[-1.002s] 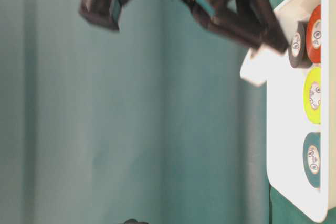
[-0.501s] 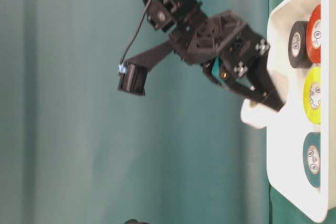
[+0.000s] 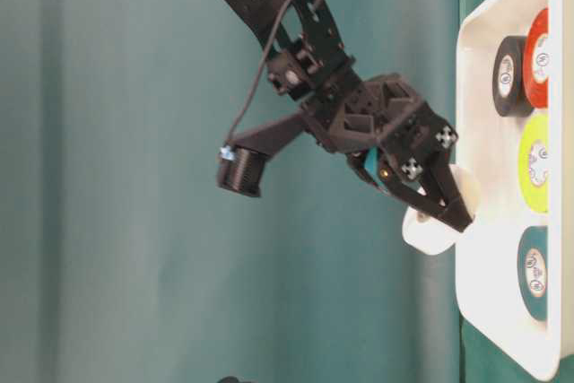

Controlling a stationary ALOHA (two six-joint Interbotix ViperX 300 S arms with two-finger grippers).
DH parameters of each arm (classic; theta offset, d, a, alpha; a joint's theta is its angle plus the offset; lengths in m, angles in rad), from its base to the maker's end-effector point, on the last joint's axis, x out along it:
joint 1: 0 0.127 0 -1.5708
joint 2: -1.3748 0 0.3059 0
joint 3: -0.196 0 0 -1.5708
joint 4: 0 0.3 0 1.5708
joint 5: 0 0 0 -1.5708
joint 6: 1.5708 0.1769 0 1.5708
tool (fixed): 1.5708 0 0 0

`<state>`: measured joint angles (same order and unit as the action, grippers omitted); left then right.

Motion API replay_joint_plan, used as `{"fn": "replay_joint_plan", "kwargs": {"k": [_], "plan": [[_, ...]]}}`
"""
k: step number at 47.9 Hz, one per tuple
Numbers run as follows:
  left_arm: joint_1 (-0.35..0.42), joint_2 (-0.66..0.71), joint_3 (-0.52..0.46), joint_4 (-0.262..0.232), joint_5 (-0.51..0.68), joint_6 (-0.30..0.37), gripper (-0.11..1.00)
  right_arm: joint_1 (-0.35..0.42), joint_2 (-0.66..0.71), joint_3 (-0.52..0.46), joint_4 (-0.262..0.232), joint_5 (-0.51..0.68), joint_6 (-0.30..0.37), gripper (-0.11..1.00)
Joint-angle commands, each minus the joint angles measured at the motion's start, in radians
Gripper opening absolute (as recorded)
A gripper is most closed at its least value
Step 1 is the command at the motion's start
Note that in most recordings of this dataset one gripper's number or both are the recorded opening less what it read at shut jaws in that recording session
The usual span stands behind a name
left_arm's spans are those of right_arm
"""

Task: Put the tape alternately from left to right into the white case.
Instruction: 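Lift the white tape with the right gripper and place it in the tray's top-left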

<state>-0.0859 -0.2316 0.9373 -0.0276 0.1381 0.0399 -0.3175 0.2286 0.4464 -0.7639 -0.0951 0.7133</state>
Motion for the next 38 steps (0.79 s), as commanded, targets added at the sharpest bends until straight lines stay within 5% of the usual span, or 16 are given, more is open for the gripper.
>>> {"fn": "replay_joint_plan", "kwargs": {"k": [1, 38], "plan": [[-0.003, -0.017, -0.008, -0.002, -0.005, 0.000, 0.85, -0.018, 0.002, -0.035, -0.002, -0.020, 0.002, 0.30], [-0.003, -0.012, -0.008, -0.002, -0.005, -0.002, 0.85, -0.035, 0.098, -0.104, -0.002, -0.123, 0.002, 0.30]]}}
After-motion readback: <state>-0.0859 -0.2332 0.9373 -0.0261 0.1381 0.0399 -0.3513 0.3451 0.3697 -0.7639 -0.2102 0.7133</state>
